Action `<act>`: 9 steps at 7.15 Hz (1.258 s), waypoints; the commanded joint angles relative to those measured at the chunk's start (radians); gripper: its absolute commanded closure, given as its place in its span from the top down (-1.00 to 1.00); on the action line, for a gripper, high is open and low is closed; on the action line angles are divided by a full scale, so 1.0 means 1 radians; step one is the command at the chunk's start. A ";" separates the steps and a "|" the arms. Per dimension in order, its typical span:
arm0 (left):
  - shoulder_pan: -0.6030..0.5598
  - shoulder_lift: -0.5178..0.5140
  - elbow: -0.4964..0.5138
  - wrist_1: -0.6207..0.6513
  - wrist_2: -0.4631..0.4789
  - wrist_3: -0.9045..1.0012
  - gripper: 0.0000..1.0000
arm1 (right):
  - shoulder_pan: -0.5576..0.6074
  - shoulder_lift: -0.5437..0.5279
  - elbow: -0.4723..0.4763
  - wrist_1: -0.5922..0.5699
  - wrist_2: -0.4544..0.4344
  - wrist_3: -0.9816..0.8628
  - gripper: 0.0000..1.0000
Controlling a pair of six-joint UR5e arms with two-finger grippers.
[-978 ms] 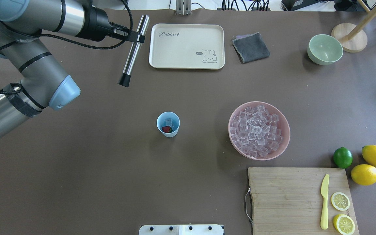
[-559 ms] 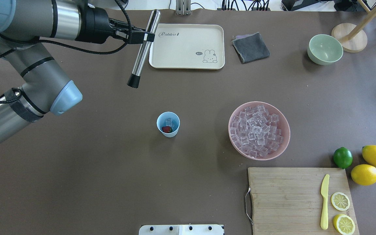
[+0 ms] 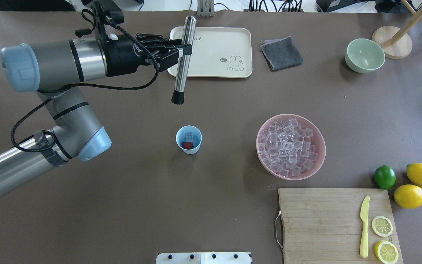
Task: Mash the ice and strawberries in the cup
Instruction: 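Lower the pestle tip into the light-blue cup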
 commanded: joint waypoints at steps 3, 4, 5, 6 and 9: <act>0.101 -0.009 0.161 -0.271 0.252 0.116 -1.00 | 0.000 -0.001 -0.003 -0.002 0.002 -0.007 0.99; 0.124 -0.014 0.165 -0.310 0.259 0.123 -1.00 | 0.000 -0.001 -0.011 -0.002 0.001 -0.008 0.99; 0.132 -0.008 0.169 -0.354 0.260 0.126 -1.00 | 0.000 -0.001 -0.011 -0.002 0.001 -0.008 0.99; 0.145 -0.006 0.190 -0.360 0.262 0.146 -1.00 | 0.000 -0.007 -0.005 0.000 0.001 -0.008 0.99; 0.211 0.014 0.199 -0.417 0.328 0.278 -1.00 | 0.002 -0.012 -0.008 -0.003 0.002 -0.030 0.99</act>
